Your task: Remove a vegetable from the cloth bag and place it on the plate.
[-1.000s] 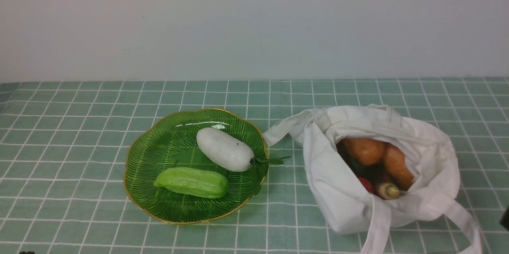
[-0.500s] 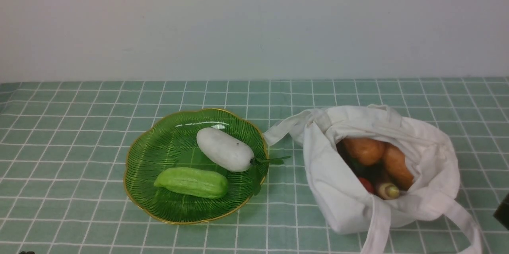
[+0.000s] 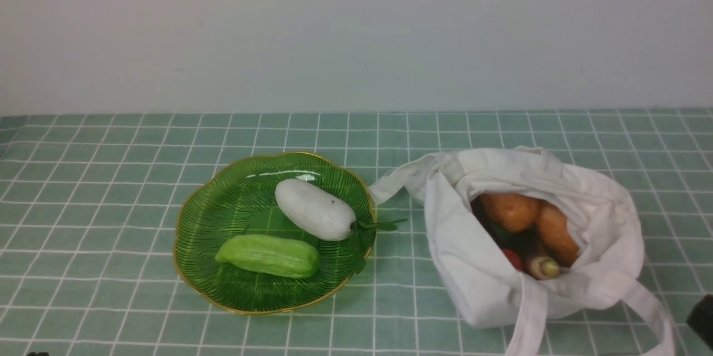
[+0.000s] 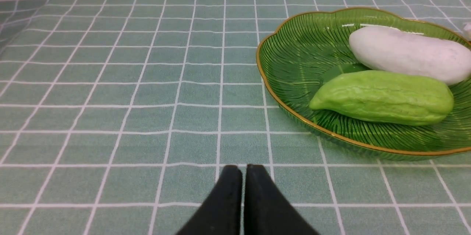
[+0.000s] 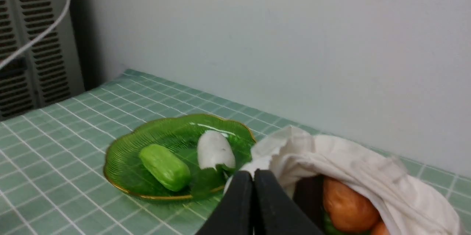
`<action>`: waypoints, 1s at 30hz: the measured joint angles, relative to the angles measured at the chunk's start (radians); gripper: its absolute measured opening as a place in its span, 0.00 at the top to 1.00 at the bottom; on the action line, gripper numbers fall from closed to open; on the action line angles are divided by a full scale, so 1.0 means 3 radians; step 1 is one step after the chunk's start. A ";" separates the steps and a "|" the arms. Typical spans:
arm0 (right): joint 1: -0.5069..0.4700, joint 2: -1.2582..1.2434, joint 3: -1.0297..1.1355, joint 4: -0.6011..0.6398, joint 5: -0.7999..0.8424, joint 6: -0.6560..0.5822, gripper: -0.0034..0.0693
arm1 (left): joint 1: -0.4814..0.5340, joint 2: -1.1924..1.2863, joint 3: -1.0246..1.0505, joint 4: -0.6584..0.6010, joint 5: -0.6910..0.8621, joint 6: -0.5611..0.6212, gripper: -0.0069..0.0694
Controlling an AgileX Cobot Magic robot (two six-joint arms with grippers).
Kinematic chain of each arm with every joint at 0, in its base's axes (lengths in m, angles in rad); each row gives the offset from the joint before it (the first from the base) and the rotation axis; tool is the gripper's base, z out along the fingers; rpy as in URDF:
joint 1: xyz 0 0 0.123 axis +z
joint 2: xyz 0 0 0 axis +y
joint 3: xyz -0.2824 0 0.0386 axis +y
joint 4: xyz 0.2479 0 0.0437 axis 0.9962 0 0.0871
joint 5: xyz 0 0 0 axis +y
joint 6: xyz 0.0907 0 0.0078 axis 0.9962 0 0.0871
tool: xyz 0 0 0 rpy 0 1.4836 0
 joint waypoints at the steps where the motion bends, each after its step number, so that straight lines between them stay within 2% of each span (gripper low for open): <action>1: -0.0135 -0.0035 0.0087 0.0018 0.0007 -0.0003 0.97 | 0.0000 0.0000 0.0000 0.0000 0.0000 0.0000 0.92; 6: -0.0920 -0.0222 0.0468 0.0055 0.0010 -0.0010 0.97 | 0.0000 0.0000 0.0000 0.0000 0.0000 0.0000 0.92; 8: -0.1023 -0.0257 0.0527 0.0058 0.0010 -0.0010 0.97 | 0.0000 0.0000 0.0000 0.0000 0.0000 0.0000 0.92; 9: -0.1230 -0.0345 0.0616 0.0058 0.0017 -0.0010 0.97 | 0.0000 0.0000 0.0000 0.0000 0.0000 0.0000 0.92; 13: -0.1535 -0.0484 0.0764 0.0065 0.0036 -0.0010 0.97 | 0.0000 0.0000 0.0000 0.0000 0.0000 0.0000 0.92; 18: -0.1664 -0.0491 0.0773 0.0065 0.0049 -0.0010 0.97 | 0.0000 0.0000 0.0000 0.0000 0.0000 0.0000 0.92; 30: -0.1674 -0.0491 0.0773 0.0065 0.0057 -0.0010 0.97 | 0.0000 0.0000 0.0000 0.0000 0.0000 0.0000 0.92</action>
